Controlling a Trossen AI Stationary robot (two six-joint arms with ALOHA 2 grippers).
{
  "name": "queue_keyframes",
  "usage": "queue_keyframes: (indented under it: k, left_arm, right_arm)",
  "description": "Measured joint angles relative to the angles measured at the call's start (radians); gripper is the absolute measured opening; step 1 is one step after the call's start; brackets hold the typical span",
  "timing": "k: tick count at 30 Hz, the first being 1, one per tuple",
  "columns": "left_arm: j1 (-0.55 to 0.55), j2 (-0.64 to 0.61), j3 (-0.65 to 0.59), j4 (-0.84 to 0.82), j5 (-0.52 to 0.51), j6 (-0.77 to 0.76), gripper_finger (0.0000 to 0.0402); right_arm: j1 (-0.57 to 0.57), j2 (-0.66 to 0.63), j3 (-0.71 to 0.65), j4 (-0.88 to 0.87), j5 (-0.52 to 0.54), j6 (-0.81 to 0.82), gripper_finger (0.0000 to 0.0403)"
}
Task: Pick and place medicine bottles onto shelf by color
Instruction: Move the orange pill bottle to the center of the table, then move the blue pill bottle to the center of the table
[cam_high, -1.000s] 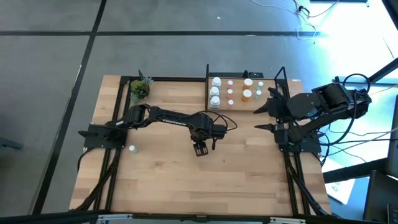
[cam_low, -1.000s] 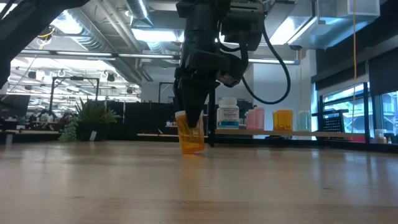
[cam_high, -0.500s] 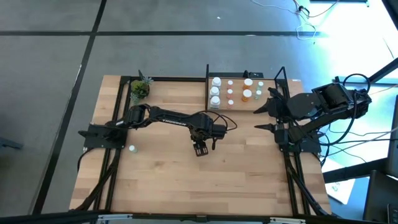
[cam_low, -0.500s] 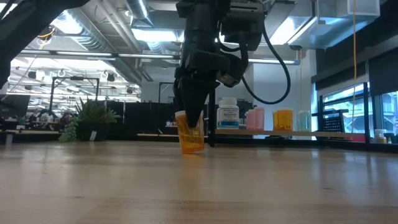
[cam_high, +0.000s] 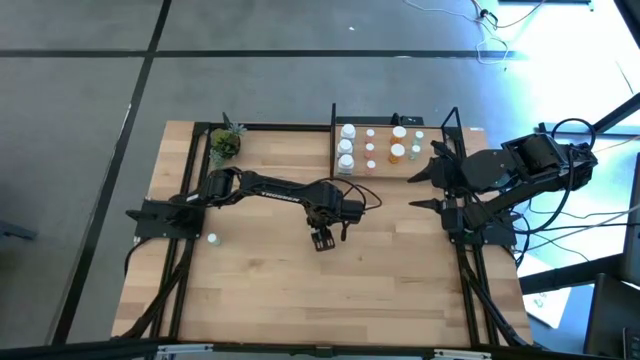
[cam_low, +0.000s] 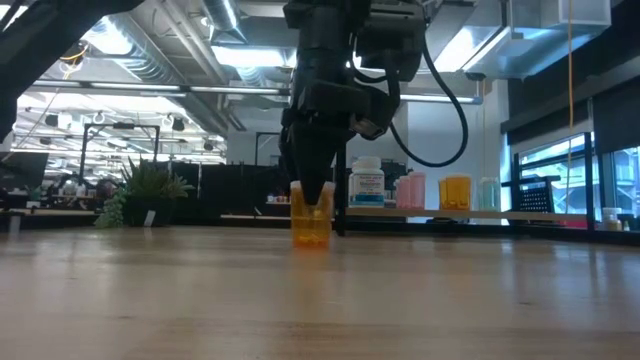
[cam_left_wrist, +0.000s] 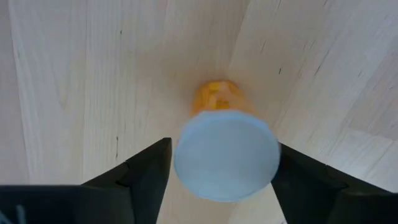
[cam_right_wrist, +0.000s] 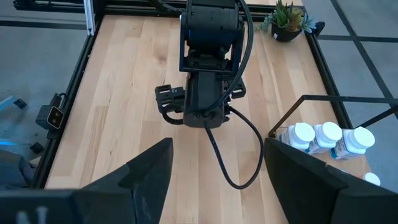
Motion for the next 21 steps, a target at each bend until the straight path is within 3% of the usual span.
queue_keyframes:
  k: [11, 21]
  left_arm:
    - [-0.003, 0.0, 0.037, -0.052, -0.006, -0.004, 0.0336]
    - [-0.055, 0.0, 0.198, -0.264, -0.156, -0.034, 0.0347]
  right_arm:
    - [0.0, 0.0, 0.0, 0.0, 0.0, 0.0, 0.0252]
    - [0.0, 0.0, 0.0, 0.0, 0.0, 0.0, 0.0252]
